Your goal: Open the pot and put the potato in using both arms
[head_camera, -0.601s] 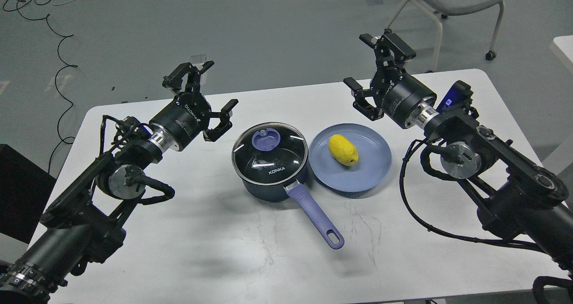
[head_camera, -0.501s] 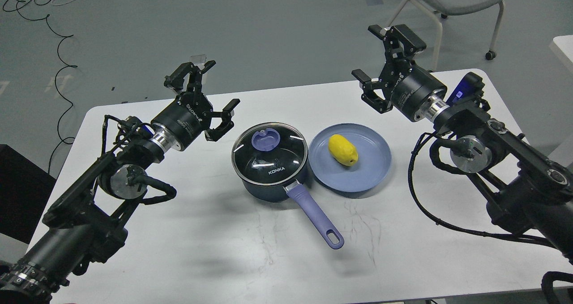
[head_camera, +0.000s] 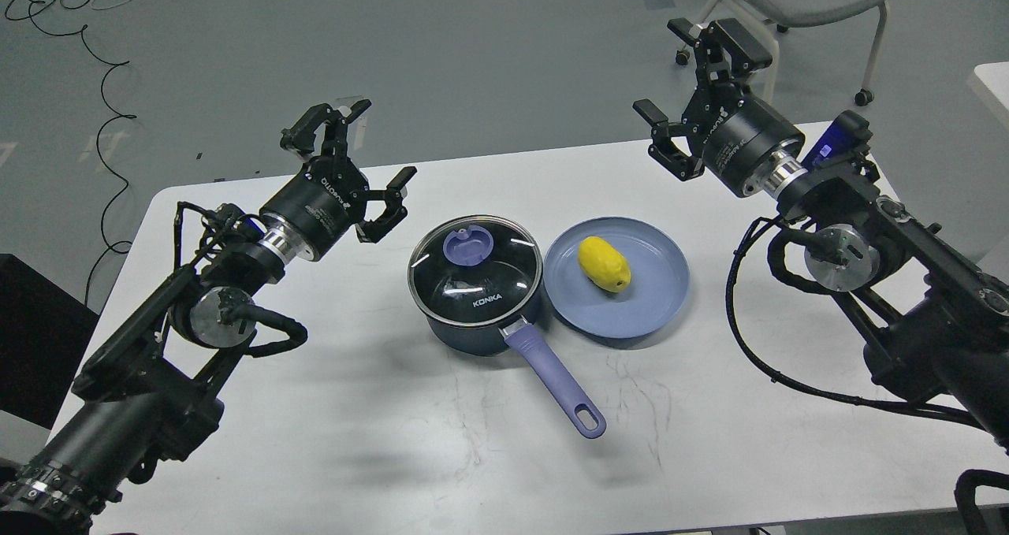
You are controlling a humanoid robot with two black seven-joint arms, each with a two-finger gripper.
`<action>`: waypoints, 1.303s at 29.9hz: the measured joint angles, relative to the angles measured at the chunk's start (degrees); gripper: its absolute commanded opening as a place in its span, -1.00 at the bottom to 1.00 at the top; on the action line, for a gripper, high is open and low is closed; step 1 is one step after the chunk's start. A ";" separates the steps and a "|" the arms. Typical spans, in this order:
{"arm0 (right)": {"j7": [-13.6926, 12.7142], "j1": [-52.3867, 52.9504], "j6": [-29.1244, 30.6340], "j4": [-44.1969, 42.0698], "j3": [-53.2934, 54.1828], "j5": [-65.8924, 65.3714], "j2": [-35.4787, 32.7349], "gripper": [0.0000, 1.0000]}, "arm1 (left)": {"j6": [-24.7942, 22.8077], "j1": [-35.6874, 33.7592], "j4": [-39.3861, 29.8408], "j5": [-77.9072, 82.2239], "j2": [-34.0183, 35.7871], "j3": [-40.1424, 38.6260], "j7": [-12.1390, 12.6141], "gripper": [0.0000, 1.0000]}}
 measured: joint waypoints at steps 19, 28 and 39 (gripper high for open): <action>0.00 -0.09 0.00 -0.02 0.07 -0.07 0.03 1.00 | 0.24 0.36 -0.06 0.09 0.88 -0.16 -0.15 0.96; 0.01 -0.26 0.00 -0.02 0.07 -0.07 0.05 1.00 | 0.72 0.36 -0.43 0.89 0.92 -0.15 -2.65 0.96; -1.40 -0.90 0.23 -0.02 1.00 0.01 0.55 1.00 | 1.87 0.78 -0.52 0.99 0.81 0.04 -6.21 0.96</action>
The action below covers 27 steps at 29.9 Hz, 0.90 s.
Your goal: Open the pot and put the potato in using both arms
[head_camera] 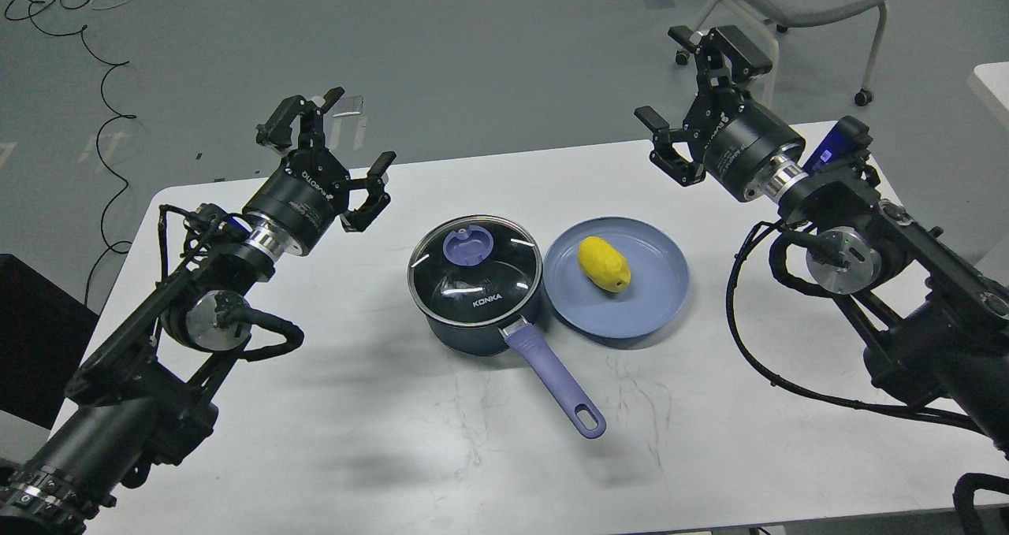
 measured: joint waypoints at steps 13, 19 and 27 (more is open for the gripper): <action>-0.09 -0.06 -0.14 -0.26 1.51 0.01 1.06 1.00 | -0.58 0.46 -0.17 0.63 -0.20 0.70 -6.70 0.96; -0.10 -0.06 -0.14 -0.32 1.62 -0.06 1.54 1.00 | 0.00 0.41 -0.17 3.92 -0.58 0.94 -6.55 0.96; -0.09 -1.34 -0.12 -0.47 3.12 -0.10 1.32 1.00 | 4.59 -2.05 -0.18 15.63 0.85 2.96 -7.25 0.96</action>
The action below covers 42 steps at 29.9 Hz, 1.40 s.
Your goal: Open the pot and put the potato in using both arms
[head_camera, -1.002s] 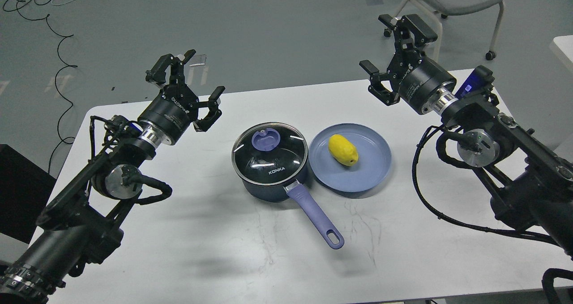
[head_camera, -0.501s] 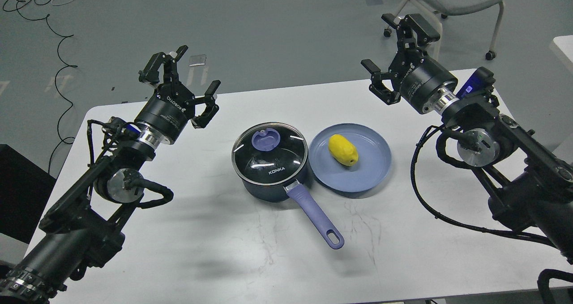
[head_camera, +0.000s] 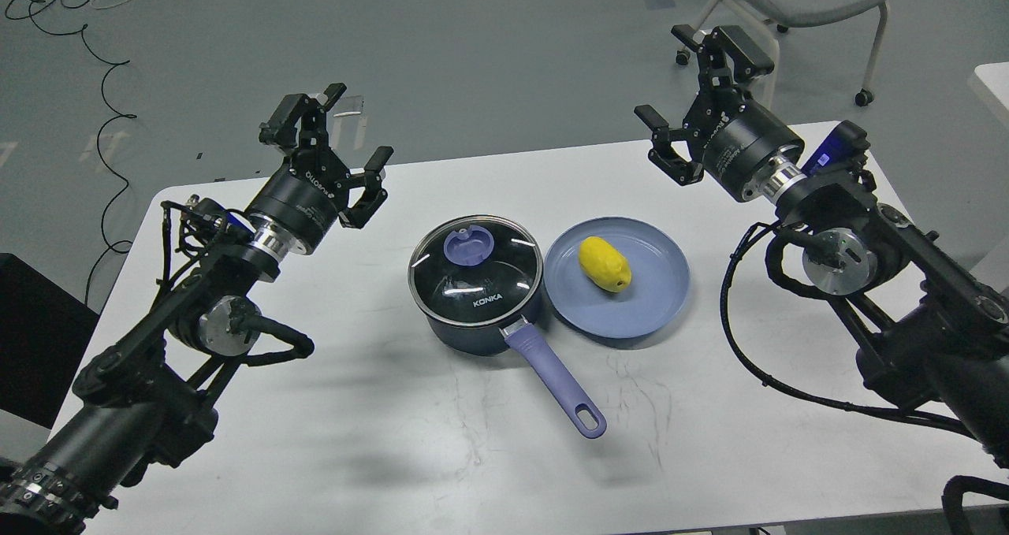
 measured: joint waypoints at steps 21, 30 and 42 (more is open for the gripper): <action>-0.59 -2.68 0.49 -6.45 7.80 0.73 -1.05 1.00 | 27.47 -4.32 -7.41 68.93 3.67 12.63 -9.06 0.96; -0.46 -3.25 0.41 -6.50 7.99 0.73 -1.05 1.00 | 27.72 -9.53 -8.22 83.47 5.90 25.75 -10.34 0.96; -0.36 -3.38 0.41 -6.50 7.99 0.73 -1.03 1.00 | 27.73 -13.08 -0.80 86.11 4.36 32.76 -10.35 0.96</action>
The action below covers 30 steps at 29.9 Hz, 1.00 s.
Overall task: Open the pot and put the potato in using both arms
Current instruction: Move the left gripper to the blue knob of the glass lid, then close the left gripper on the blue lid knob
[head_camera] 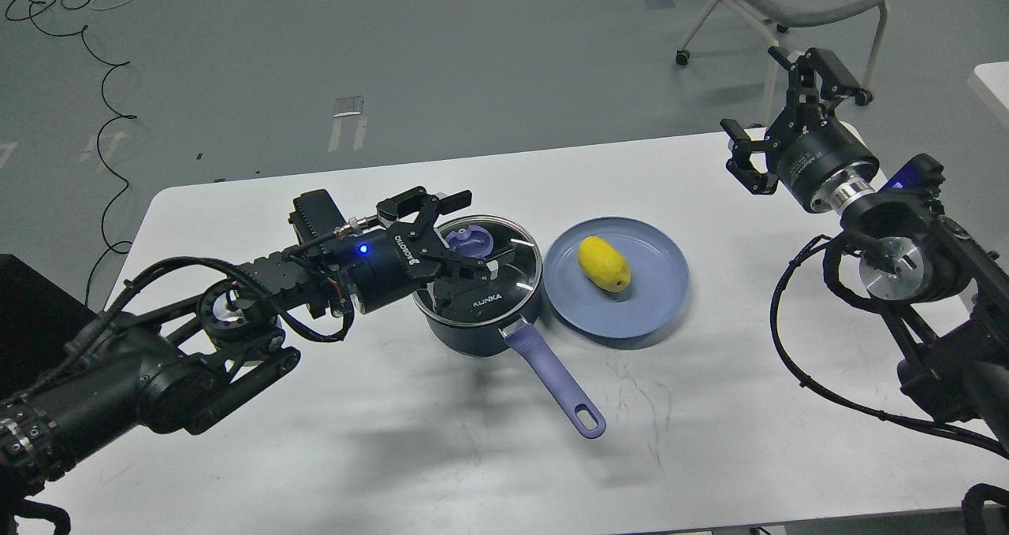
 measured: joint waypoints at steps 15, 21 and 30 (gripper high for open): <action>0.01 0.00 0.00 0.01 0.01 0.00 0.17 1.00 | 0.33 -0.04 5.15 0.11 -2.61 0.42 0.04 0.96; 0.01 0.00 0.00 0.02 0.07 0.00 0.23 1.00 | 0.58 0.07 5.87 0.16 -2.61 1.05 -0.13 0.96; 0.07 0.00 0.00 0.03 0.08 0.00 0.28 1.00 | 2.34 0.06 8.31 -0.16 -3.11 3.79 -0.22 0.96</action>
